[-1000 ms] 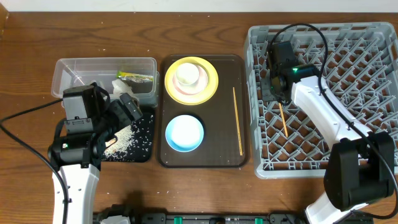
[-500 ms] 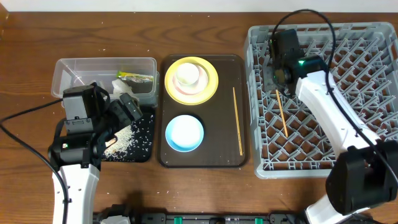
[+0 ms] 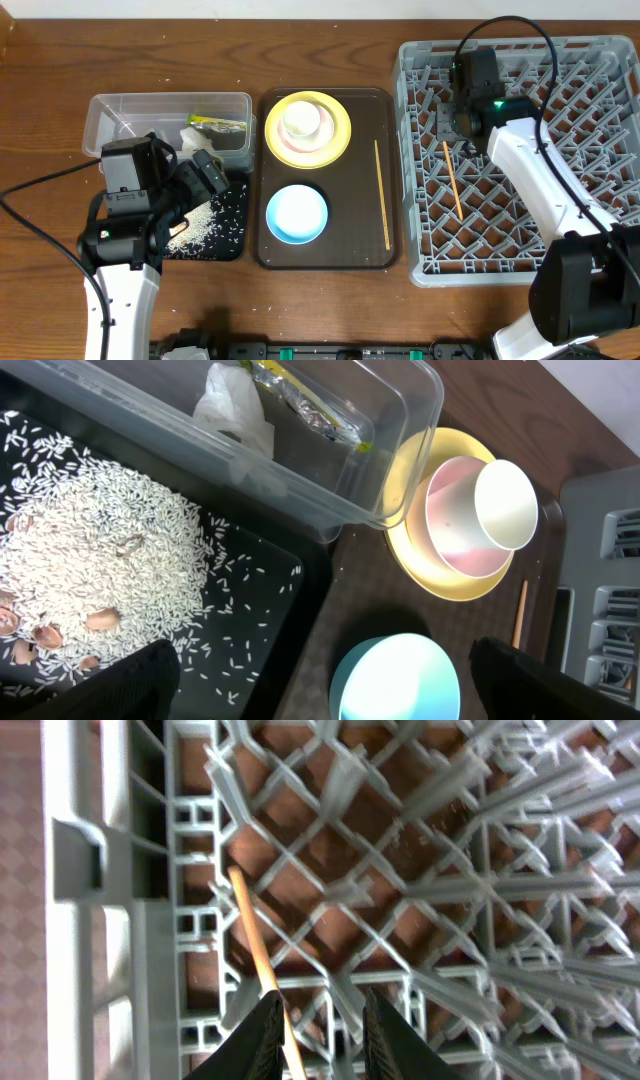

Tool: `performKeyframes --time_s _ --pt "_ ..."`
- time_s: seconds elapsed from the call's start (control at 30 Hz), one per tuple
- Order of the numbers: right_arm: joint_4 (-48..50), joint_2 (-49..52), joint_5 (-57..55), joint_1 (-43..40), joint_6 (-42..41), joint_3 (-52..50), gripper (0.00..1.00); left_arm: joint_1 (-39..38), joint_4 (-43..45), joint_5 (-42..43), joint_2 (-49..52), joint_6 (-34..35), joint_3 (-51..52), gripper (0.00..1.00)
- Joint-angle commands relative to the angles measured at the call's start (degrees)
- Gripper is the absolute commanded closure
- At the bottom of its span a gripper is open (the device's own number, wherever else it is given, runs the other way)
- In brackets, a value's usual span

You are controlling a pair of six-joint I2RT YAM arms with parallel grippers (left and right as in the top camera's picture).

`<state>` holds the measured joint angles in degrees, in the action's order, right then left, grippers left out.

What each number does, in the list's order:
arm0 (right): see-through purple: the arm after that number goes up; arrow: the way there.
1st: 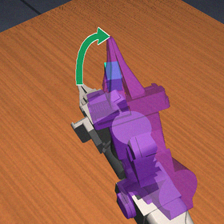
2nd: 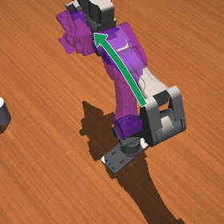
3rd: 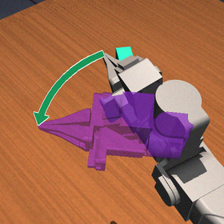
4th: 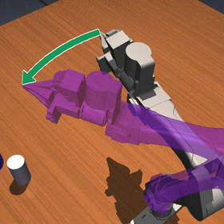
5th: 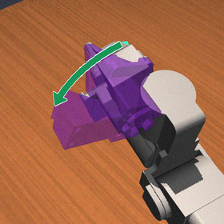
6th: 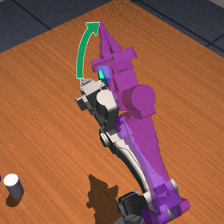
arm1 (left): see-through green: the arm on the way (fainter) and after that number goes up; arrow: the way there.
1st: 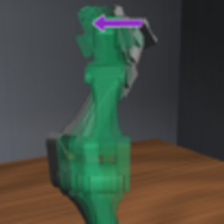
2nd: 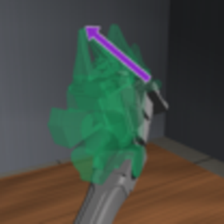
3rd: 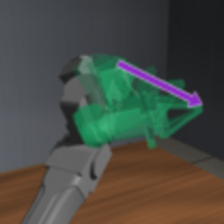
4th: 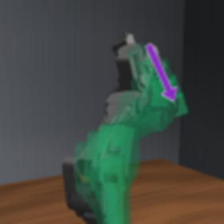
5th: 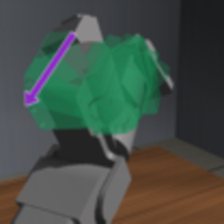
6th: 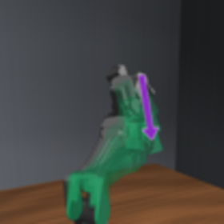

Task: Sort waste into correct bins and load items into the dishwasher rack
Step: 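Carry the chopstick right and lower it into the dish rack, then push the chopstick upright down between the rack tines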

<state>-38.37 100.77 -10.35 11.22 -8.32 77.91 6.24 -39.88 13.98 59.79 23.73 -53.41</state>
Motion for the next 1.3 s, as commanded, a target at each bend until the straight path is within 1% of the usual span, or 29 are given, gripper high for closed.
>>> performKeyframes --time_s 0.0,0.17,0.23,0.5,0.63,0.7,0.77,1.27 --pt "1.6 -0.2 1.8 -0.2 3.3 -1.0 0.73 0.2 0.0 -0.1 0.0 -0.7 -1.2 0.05" --pt "2.3 -0.1 1.8 -0.2 3.3 -1.1 0.73 0.2 0.0 -0.1 0.0 -0.7 -1.2 0.05" --pt "3.1 0.0 1.8 -0.3 3.3 -1.4 0.75 0.2 0.0 -0.1 0.0 -0.7 -1.2 0.05" --pt "6.1 1.2 1.8 -0.3 3.3 -1.7 0.76 0.2 0.0 -0.1 0.0 -0.7 -1.2 0.05" --pt "6.7 2.2 2.3 -0.3 3.3 -1.7 0.74 0.2 0.0 -0.1 0.0 -0.7 -1.2 0.05" --pt "7.1 2.9 3.7 -0.3 3.3 -1.7 0.70 0.2 0.0 -0.1 0.0 -0.7 -1.2 0.05" --pt "7.5 3.7 4.8 -0.3 3.3 -1.7 0.69 0.2 0.0 -0.1 0.0 -0.7 -1.2 0.05" --pt "8.0 5.6 4.6 -0.5 3.3 -1.9 0.67 0.2 0.0 -0.1 0.0 -0.7 -1.2 0.05"
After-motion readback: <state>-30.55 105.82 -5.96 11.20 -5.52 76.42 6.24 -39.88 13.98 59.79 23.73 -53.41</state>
